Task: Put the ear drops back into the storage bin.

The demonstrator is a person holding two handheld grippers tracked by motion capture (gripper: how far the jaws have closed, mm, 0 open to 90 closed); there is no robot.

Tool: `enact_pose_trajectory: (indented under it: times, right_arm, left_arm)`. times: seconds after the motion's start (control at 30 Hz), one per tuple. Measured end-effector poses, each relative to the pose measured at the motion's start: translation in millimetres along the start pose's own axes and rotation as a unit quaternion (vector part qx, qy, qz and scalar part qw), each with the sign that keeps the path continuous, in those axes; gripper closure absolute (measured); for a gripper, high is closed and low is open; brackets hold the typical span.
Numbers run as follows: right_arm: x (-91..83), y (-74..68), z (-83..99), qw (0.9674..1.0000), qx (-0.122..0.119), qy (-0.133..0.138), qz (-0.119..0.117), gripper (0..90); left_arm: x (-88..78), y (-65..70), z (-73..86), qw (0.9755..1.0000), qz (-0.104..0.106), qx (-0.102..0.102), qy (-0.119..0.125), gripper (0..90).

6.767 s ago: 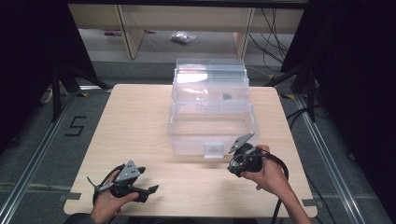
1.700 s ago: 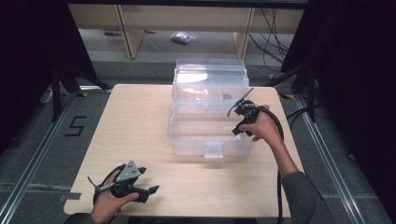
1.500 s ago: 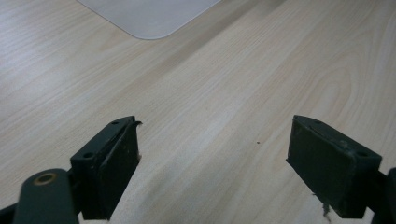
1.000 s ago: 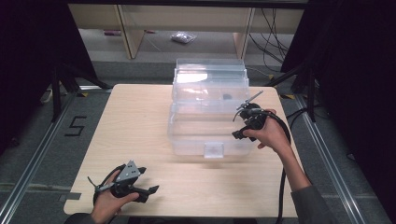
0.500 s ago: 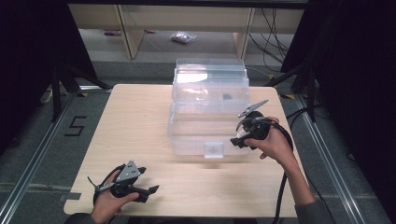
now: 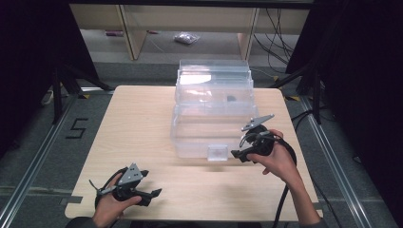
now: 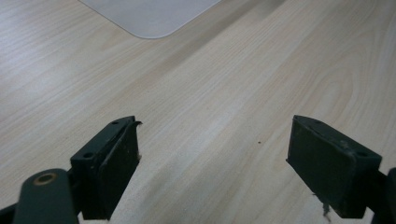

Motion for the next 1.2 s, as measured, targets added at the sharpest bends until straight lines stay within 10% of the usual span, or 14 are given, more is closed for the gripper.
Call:
enact_pose_trajectory:
  times: [1.2]
  right_arm:
    - [16.1,-29.7,14.2,0.9978,-0.042,0.047,-0.022,21.3]
  left_arm:
    - [-0.8,2.4,-1.9,1.0,0.003,-0.002,0.006,16.0]
Point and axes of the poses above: each handheld gripper's, and its own axes: x roughly forward along the jaws, z roughly out of its underside, y roughly to its right, the point moved 10 cm from there along x, roughly forward along the jaws, and after that the axes turned 3 degrees about y, right-handed, at the moved point
